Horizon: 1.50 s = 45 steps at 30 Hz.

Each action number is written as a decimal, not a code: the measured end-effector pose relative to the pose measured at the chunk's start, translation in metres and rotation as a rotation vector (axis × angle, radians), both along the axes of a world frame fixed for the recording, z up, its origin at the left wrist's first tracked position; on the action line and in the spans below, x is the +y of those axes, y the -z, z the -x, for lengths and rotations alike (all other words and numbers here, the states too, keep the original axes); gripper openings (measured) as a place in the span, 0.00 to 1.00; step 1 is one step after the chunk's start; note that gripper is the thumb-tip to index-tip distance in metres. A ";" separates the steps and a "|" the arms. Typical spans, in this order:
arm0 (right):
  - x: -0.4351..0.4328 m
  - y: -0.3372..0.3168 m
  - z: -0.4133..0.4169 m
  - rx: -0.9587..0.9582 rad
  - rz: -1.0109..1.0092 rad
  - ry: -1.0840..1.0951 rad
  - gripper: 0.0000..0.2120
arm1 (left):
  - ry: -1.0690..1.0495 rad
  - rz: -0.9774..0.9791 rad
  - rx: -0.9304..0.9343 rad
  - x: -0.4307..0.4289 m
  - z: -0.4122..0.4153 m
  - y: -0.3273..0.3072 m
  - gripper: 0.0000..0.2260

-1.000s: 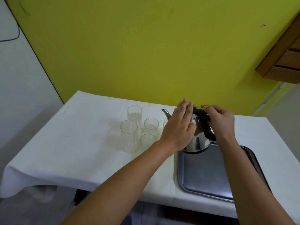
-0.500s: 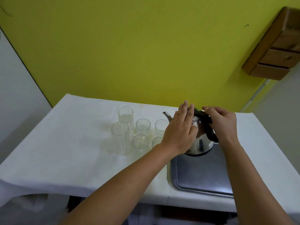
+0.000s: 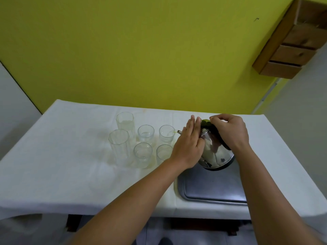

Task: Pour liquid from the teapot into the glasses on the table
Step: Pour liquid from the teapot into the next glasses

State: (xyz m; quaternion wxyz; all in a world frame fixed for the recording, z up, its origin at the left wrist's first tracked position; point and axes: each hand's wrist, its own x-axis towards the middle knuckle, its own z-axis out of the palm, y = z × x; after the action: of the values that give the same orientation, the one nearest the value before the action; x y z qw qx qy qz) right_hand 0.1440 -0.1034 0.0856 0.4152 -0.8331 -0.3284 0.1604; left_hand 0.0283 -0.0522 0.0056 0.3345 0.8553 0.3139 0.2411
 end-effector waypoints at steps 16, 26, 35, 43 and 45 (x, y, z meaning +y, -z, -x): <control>0.017 0.001 0.002 -0.122 0.085 -0.070 0.06 | -0.044 0.056 -0.090 0.008 0.001 0.010 0.34; 0.025 -0.001 0.003 -0.148 0.095 -0.100 0.06 | -0.106 0.061 -0.119 0.005 -0.002 0.008 0.29; 0.028 0.001 0.001 -0.145 0.093 -0.103 0.06 | -0.113 0.053 -0.102 0.008 -0.005 0.009 0.31; 0.022 0.007 -0.006 -0.039 0.032 -0.055 0.10 | -0.070 -0.024 -0.045 0.011 -0.006 0.009 0.33; 0.017 0.009 -0.006 0.013 0.005 -0.042 0.09 | -0.046 -0.045 -0.019 0.011 -0.007 0.008 0.33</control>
State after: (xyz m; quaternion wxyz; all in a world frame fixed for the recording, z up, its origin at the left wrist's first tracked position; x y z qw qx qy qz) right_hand 0.1503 -0.0864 0.0767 0.4117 -0.8261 -0.3425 0.1753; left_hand 0.0355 -0.0410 -0.0029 0.3125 0.8528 0.3250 0.2636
